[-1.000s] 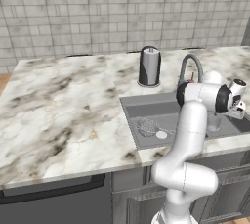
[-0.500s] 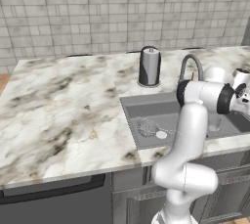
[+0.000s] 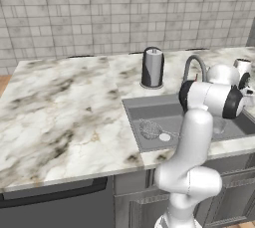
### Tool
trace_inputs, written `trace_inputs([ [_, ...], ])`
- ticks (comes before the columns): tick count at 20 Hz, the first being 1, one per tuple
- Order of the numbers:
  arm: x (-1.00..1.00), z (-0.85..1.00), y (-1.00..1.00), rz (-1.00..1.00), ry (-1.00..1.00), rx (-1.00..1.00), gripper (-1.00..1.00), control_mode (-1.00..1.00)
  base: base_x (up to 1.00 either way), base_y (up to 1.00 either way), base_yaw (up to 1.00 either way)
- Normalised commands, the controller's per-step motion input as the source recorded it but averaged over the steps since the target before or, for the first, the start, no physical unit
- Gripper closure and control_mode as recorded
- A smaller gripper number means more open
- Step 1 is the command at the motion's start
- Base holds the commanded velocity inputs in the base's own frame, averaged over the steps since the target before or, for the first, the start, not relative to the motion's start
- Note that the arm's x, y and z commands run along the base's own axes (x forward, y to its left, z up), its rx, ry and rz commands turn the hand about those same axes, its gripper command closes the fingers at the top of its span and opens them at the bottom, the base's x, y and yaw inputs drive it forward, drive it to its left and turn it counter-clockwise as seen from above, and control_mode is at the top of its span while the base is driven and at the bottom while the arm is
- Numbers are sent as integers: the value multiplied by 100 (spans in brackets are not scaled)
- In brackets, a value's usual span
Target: Place the strainer in the left basin and the glass cup in the right basin of the sink.
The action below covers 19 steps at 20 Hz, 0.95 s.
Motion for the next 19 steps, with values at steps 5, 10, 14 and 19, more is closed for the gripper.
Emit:
trace_inputs([
  [5,-20,37,40,11,0,0,-100,-100,0,0,0],
  [10,-22,34,37,12,0,0,-100,-100,0,0,0],
  [14,-28,30,41,10,0,0,-100,-100,0,0,0],
  [19,-31,25,39,8,0,0,-100,-100,0,0,0],
])
